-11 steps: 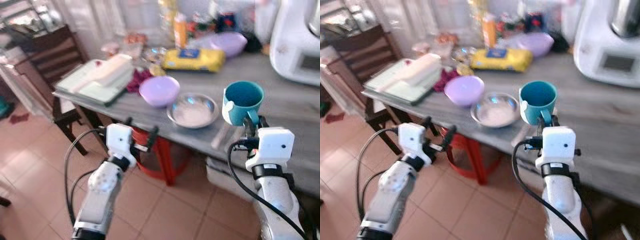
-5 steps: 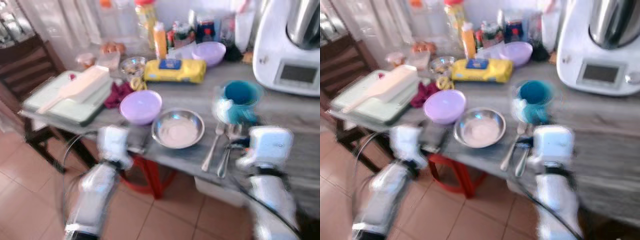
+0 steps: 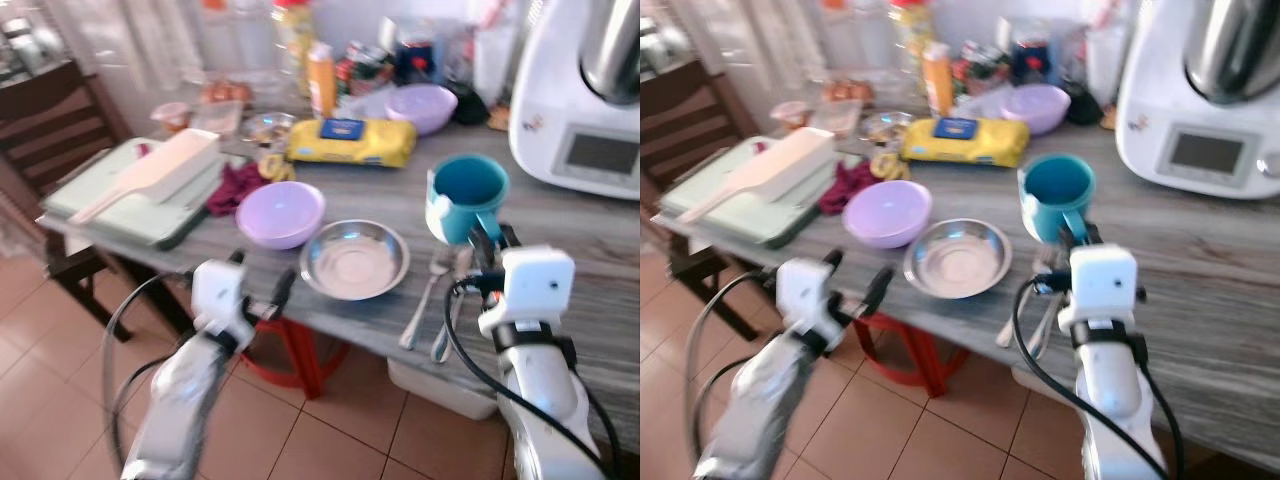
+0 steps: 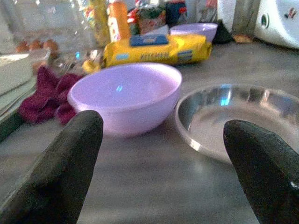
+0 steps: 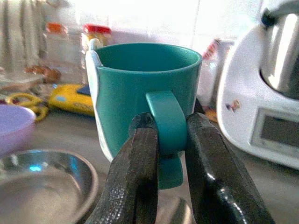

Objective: Setting the table

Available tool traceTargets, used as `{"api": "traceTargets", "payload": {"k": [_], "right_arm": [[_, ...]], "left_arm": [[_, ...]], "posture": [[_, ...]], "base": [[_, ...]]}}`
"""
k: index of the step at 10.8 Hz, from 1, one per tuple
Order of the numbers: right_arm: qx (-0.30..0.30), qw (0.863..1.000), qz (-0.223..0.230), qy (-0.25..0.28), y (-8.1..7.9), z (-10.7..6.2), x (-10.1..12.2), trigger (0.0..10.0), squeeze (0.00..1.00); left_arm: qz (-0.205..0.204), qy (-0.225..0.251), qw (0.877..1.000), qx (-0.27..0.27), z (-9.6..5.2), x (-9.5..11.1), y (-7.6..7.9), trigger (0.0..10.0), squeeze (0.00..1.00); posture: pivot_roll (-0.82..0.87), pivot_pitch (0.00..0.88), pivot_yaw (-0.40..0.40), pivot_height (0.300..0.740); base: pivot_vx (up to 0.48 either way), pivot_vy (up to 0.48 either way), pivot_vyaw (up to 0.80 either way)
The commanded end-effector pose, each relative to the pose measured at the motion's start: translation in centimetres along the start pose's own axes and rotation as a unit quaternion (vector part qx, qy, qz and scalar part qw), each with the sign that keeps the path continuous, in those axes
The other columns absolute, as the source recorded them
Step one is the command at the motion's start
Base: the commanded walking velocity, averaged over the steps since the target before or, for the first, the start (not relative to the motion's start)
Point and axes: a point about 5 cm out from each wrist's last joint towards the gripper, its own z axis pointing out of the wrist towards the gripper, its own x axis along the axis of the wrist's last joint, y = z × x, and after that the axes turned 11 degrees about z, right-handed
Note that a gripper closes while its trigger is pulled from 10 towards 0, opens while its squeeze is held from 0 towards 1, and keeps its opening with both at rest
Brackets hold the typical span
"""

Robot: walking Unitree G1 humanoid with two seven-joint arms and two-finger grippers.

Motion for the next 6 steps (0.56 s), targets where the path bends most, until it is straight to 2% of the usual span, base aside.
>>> {"api": "traceTargets", "payload": {"k": [1,3,5,6], "right_arm": [[0.001,1.000,0.003,-0.005,0.4,0.5,0.0,10.0,0.00],[-0.015,1.000,0.014,-0.021,2.3,1.9,-0.4,10.0,0.00],[0.001,1.000,-0.002,-0.023,3.5,3.7,-0.5,10.0,0.00],[0.001,0.999,0.019,-0.034,4.1,4.6,-1.1,10.0,0.00]], "left_arm": [[-0.008,0.008,1.000,-0.018,-0.3,0.4,-0.1,10.0,0.00],[-0.006,0.012,0.999,-0.043,-0.7,0.7,-0.1,10.0,0.00],[-0.003,0.007,0.998,-0.065,-1.1,0.9,-0.2,10.0,0.00],[-0.004,0.005,0.998,-0.069,-1.4,1.0,-0.2,10.0,0.00]], "posture": [[-0.12,0.104,0.123,0.740],[-0.11,0.132,0.117,0.740],[-0.09,0.157,0.125,0.740],[-0.08,0.167,0.131,0.740]], "base": [[0.000,0.000,0.00],[0.000,0.000,0.00],[0.000,0.000,0.00],[0.000,0.000,0.00]]}}
